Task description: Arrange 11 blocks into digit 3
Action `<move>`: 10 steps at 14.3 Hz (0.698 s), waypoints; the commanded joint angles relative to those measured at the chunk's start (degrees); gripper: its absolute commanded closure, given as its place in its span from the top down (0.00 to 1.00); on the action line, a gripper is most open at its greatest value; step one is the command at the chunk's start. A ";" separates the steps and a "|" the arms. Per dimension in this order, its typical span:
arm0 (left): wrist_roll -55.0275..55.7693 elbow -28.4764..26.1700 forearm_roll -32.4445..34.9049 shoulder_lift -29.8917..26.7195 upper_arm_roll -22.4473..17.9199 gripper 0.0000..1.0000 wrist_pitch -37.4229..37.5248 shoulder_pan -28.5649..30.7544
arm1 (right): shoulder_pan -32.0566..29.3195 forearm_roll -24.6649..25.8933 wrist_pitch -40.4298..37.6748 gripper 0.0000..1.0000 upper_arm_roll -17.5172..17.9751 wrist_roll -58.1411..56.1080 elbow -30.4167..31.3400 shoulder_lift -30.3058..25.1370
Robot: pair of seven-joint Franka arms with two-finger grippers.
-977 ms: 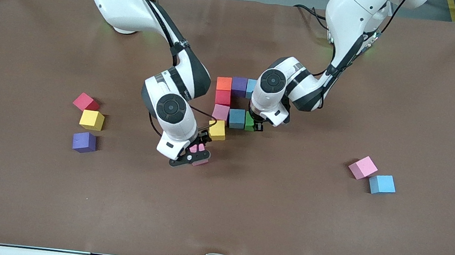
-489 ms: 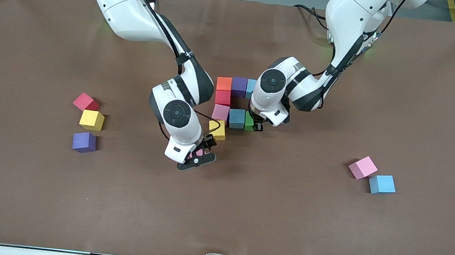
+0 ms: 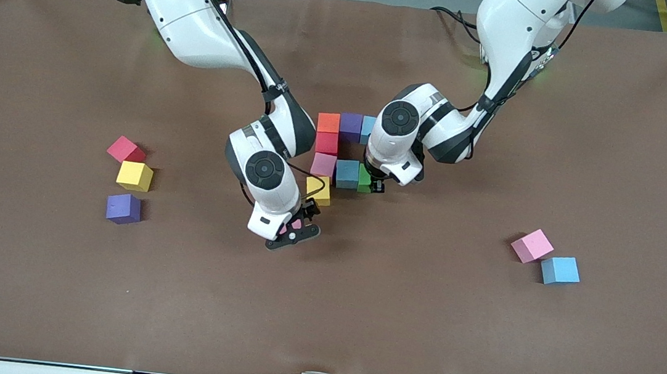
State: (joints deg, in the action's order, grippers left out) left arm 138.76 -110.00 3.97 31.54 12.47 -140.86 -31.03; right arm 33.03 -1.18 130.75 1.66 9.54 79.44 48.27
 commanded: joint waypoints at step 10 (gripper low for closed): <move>0.28 -0.22 1.21 -6.04 0.01 1.00 1.98 -0.53 | 0.19 -0.85 1.26 0.24 0.18 0.56 -0.07 0.34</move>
State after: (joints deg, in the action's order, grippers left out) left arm 138.72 -109.26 3.98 29.57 12.49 -141.09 -31.43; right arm 33.28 -1.19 132.14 1.67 9.59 79.18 49.41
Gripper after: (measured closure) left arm 0.000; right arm 0.423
